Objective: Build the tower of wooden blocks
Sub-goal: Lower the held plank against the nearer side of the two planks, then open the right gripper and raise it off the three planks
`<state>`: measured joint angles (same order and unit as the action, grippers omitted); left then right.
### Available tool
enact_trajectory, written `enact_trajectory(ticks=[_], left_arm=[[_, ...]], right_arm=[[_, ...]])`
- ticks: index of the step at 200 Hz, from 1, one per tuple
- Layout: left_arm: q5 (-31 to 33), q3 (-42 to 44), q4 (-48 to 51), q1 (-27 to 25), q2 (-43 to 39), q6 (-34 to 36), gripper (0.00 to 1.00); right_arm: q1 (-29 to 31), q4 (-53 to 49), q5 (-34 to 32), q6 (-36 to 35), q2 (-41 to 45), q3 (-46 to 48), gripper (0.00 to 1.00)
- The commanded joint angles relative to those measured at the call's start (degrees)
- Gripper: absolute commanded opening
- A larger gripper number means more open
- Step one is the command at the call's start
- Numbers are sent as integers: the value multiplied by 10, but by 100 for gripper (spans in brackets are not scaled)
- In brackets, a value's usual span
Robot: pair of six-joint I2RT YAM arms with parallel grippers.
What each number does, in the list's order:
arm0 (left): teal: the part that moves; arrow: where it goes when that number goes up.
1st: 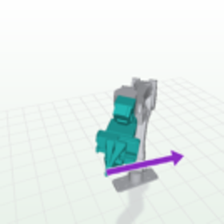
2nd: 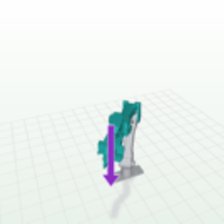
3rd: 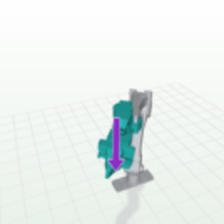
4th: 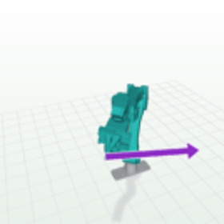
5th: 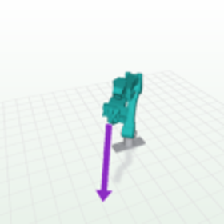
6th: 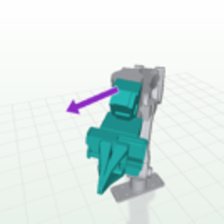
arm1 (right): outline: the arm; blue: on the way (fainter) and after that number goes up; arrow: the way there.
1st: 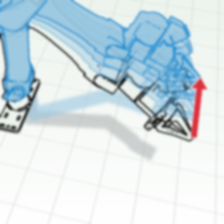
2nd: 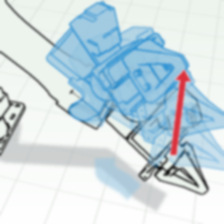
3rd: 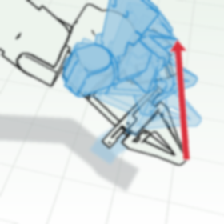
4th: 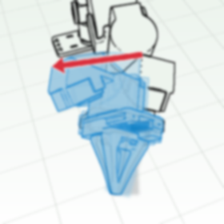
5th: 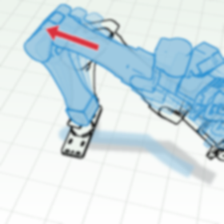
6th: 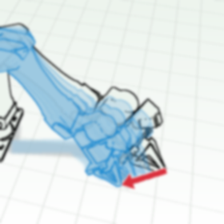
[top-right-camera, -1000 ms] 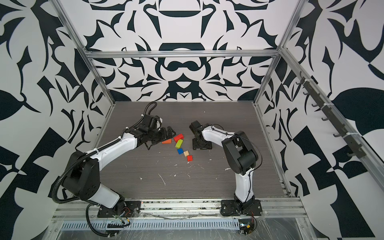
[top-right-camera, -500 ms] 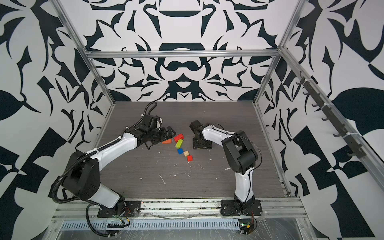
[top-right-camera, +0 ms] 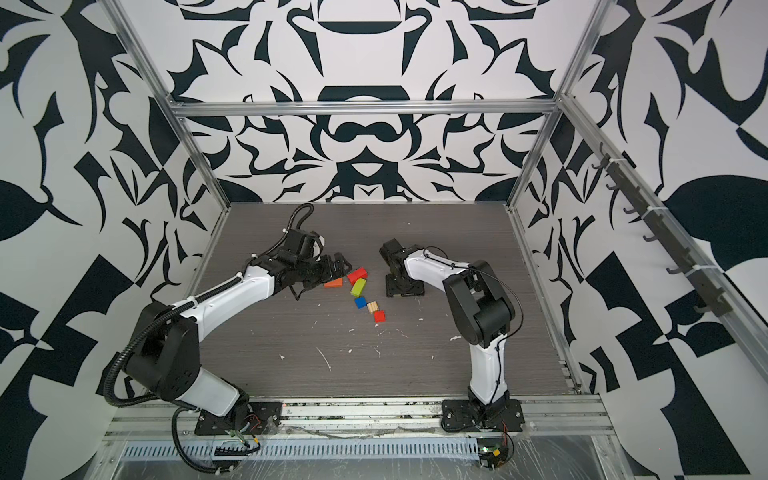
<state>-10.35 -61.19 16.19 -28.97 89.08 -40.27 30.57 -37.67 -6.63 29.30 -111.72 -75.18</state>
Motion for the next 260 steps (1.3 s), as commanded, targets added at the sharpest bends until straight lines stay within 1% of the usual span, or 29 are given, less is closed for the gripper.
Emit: enact_trajectory(ticks=[1, 58, 92, 112, 141, 174, 220, 260], left_arm=[[2, 8, 0, 2, -12, -3, 99], [15, 5, 11, 2, -16, 5, 99], [19, 4, 18, 2, -16, 10, 99], [26, -3, 34, 3, -13, 23, 99], [29, -9, 51, 11, -12, 38, 99], [19, -13, 57, 21, 1, 44, 99], [14, -51, 103, 39, 37, 82, 99], [-4, -71, 100, 38, 68, 74, 100]], right_arm=[[-3, 4, 7, -5, -15, -10, 72], [-2, 3, 11, -5, -17, -10, 78], [-3, 12, 21, -8, -10, -4, 87], [-3, 15, 25, -9, -2, 0, 91], [-3, 10, 28, -12, 12, 1, 95], [-3, -2, 29, -12, 32, 1, 96], [-2, -11, 25, -4, 69, 17, 97], [-2, -17, 8, -8, 93, 29, 97]])
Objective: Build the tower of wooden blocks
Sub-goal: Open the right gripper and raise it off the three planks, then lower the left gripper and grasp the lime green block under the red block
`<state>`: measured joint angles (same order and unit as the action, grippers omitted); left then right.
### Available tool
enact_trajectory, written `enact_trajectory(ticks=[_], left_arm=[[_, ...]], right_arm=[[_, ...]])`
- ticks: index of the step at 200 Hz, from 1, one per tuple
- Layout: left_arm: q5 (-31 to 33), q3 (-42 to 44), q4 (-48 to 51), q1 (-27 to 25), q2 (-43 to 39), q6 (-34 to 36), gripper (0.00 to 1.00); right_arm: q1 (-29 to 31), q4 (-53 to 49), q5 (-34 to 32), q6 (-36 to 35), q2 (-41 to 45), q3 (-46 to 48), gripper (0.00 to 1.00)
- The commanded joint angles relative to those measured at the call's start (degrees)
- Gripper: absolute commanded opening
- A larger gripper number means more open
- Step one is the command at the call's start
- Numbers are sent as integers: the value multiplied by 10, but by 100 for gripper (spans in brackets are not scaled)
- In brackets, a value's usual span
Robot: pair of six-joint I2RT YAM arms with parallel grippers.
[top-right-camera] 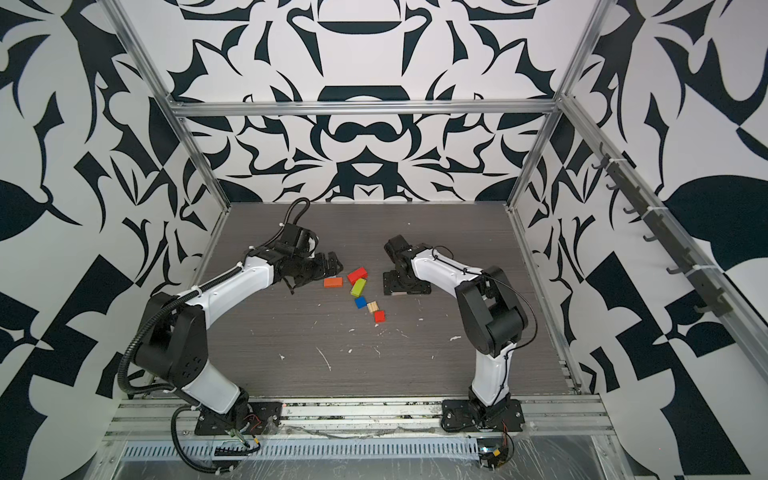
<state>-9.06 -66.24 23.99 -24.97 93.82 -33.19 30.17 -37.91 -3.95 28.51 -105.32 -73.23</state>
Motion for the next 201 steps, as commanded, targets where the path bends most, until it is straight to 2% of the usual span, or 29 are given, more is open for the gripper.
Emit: enact_trajectory(ticks=[1, 58, 103, 132, 150, 153, 162, 201], left_arm=[[-17, -20, 22, -3, 21, 3, 99], [23, -80, 35, -72, 95, 27, 95], [55, -108, 35, -104, 128, 31, 90], [45, -119, 36, -114, 151, 31, 87], [46, -125, 33, -121, 164, 32, 86], [47, -126, 33, -122, 167, 33, 82], [49, -129, 33, -123, 174, 36, 80], [50, -135, 26, -123, 197, 41, 79]], right_arm=[[2, -14, -19, -1, 30, 11, 97], [1, -6, -43, -26, 79, 21, 96], [1, 53, -14, -17, 130, 65, 91], [1, 94, 14, -9, 158, 90, 87], [0, 106, 17, 2, 170, 101, 82], [1, 109, 19, 4, 172, 102, 81], [0, 118, 29, 11, 178, 110, 80], [-5, 134, 41, 24, 191, 129, 77]])
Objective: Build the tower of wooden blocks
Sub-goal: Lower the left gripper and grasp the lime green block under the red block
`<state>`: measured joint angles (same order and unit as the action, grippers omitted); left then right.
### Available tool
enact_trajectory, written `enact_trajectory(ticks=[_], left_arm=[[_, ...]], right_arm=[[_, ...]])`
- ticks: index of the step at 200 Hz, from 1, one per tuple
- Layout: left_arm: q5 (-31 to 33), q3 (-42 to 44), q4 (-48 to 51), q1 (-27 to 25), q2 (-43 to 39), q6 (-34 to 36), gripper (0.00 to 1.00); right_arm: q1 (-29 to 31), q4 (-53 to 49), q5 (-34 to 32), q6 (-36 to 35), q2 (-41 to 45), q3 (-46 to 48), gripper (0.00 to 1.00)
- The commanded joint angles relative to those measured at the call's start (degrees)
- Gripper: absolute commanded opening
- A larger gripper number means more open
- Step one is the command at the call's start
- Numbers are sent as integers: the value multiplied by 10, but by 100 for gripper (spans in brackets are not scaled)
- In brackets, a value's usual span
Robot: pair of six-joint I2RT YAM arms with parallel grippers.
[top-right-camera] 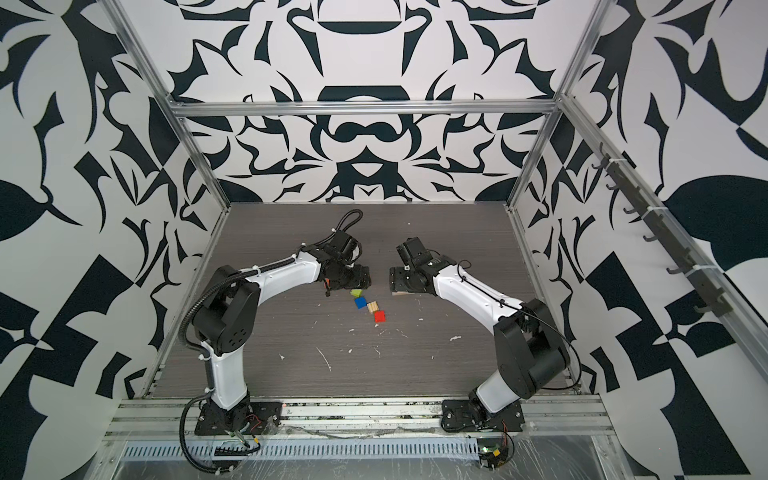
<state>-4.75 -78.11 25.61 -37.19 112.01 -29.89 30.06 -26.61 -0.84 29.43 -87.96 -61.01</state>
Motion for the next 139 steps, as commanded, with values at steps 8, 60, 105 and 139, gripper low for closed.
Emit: enact_trajectory(ticks=[8, 60, 105, 139], left_arm=[[7, -19, 10, -1, 20, 10, 79], [19, -45, 16, -1, 49, 20, 66], [38, -57, 29, -1, 60, 31, 59], [49, -39, 31, -4, 52, 40, 59]], right_arm=[[-5, 20, 10, 15, 18, 9, 77], [-11, 18, 9, 16, 21, 15, 75], [-15, 18, 14, 16, 18, 18, 75], [-16, 20, 17, 16, 16, 18, 74]])
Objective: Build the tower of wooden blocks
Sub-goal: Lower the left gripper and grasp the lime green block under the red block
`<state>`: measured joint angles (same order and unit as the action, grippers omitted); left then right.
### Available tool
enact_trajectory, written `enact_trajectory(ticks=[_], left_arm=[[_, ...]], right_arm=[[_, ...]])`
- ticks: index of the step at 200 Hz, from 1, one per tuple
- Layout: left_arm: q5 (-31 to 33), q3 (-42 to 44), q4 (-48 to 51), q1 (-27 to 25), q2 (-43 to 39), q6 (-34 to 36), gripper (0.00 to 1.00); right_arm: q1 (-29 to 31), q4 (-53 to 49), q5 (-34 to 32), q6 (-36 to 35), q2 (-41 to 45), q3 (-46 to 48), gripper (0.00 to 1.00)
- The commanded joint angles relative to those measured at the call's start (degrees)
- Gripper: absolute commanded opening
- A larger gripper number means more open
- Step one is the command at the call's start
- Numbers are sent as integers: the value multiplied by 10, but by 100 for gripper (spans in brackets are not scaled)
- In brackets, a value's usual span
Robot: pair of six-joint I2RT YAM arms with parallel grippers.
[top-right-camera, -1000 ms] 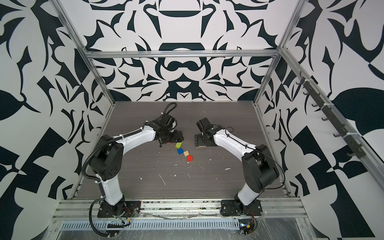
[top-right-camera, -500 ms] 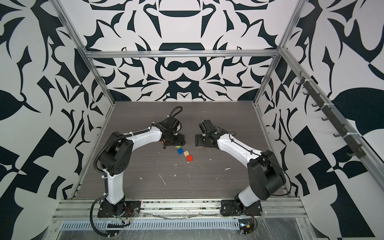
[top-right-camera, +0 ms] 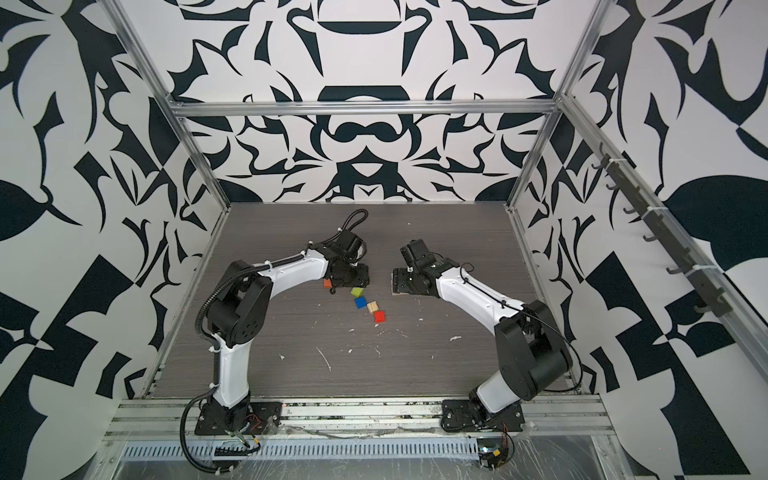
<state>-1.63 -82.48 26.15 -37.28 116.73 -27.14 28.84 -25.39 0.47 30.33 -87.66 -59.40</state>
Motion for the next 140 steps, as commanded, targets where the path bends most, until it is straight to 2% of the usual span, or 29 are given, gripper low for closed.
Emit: enact_trajectory(ticks=[1, 38, 71, 121, 140], left_arm=[[19, 5, 26, -4, 5, 12, 59], [29, 9, 33, -13, 10, 20, 59], [31, -2, 38, -22, 20, 18, 51], [40, -13, 54, -29, 34, 15, 49], [41, -15, 57, -30, 34, 10, 44]], right_arm=[[-4, 8, 4, 7, 12, 2, 74], [-6, 11, 9, 7, 6, -1, 74], [-6, 12, 14, 7, 1, -3, 74], [-9, 9, 16, 7, 1, -2, 74], [-9, 9, 19, 8, 3, -4, 73]])
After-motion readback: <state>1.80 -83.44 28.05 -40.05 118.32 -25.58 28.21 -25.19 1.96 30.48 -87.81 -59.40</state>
